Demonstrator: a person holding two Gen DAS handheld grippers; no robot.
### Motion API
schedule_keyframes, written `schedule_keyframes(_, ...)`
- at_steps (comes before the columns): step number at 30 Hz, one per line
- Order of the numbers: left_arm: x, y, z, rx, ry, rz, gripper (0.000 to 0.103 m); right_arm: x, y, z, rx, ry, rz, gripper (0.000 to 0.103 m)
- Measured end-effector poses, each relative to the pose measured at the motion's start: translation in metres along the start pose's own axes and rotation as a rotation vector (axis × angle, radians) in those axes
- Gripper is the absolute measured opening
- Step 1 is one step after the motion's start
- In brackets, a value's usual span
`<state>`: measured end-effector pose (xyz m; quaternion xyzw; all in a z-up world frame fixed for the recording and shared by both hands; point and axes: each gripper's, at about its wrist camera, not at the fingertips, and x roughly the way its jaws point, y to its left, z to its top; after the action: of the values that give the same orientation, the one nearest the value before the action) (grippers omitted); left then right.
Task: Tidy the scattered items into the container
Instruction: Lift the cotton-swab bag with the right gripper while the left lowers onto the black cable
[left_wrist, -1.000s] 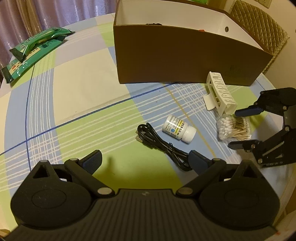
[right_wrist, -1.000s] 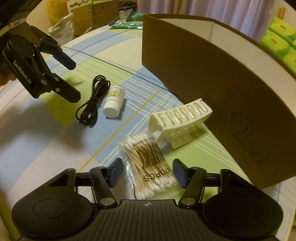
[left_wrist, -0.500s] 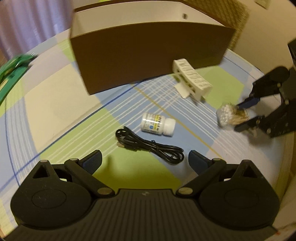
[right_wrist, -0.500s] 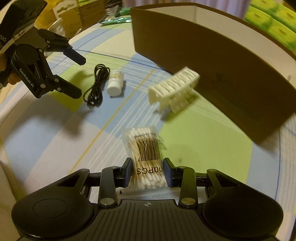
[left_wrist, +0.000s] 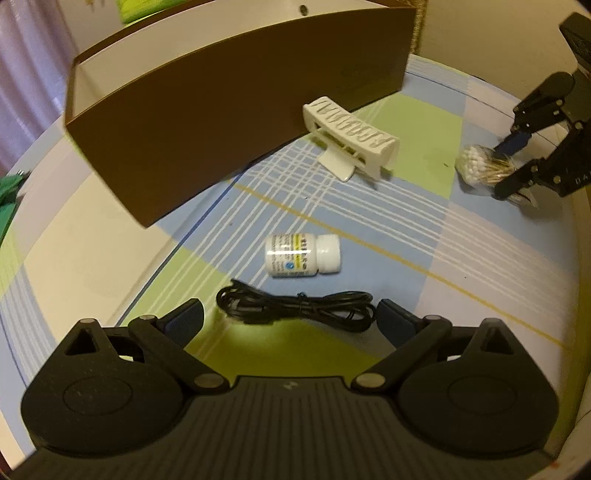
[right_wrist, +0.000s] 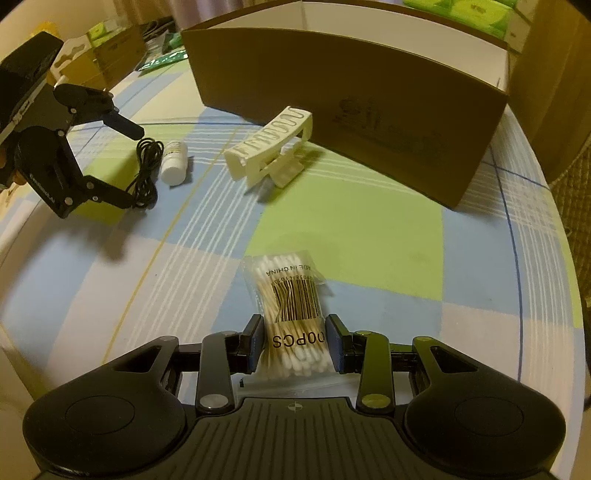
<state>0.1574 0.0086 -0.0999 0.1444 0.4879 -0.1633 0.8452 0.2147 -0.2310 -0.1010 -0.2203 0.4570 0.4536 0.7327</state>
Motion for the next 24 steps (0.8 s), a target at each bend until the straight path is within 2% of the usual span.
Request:
schedule_keyframes(9, 0.014, 0.000, 0.003, 0.013, 0.007, -0.025, 0.098, 0.000, -0.001, 0.000, 0.012, -0.006, -0.007, 0.033)
schedule_keyframes(16, 0.016, 0.001, -0.001, -0.007, -0.021, -0.034, 0.097, 0.001, 0.001, 0.001, 0.001, -0.004, -0.012, 0.033)
schedule_keyframes(24, 0.013, 0.000, -0.001, -0.040, -0.004, -0.018, 0.096, 0.002, 0.005, -0.001, -0.001, -0.007, -0.026, 0.033)
